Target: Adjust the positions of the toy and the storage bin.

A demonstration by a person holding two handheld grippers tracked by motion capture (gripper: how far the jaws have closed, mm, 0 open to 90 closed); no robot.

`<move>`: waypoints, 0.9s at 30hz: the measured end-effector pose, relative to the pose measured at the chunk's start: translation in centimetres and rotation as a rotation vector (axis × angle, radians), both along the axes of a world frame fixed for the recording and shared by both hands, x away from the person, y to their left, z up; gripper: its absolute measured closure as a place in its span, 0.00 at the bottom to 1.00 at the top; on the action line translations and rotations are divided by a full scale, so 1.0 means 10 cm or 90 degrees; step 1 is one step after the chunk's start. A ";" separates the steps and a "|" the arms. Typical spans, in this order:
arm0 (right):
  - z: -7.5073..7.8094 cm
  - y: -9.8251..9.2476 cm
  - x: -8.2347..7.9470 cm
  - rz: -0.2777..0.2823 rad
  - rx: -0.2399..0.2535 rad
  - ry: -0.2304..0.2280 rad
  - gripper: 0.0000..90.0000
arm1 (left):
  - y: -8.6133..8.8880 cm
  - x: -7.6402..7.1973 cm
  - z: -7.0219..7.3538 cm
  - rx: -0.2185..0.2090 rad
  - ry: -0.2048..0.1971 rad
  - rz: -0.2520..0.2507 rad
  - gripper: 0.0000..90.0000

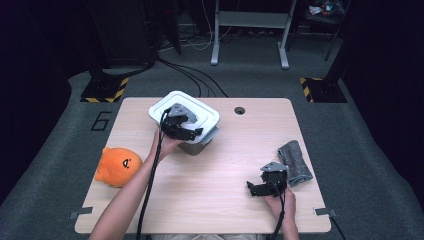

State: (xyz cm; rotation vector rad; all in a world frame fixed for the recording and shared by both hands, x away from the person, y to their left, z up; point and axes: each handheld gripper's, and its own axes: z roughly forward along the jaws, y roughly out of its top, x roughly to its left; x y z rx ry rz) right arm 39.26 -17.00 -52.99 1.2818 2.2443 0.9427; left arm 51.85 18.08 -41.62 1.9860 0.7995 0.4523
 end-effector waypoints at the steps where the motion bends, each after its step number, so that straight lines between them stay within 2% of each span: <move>1: 0.00 0.00 0.00 0.002 -0.003 -0.001 0.00 | -0.01 -0.01 0.00 0.000 0.000 -0.004 0.19; 19: 0.00 0.00 0.00 -0.003 -0.001 -0.002 0.00 | -0.20 -0.16 0.00 0.001 0.009 -0.067 0.19; 27: 0.00 -0.01 0.00 0.003 -0.004 -0.002 0.00 | -0.28 -0.23 -0.01 -0.005 0.006 -0.081 0.19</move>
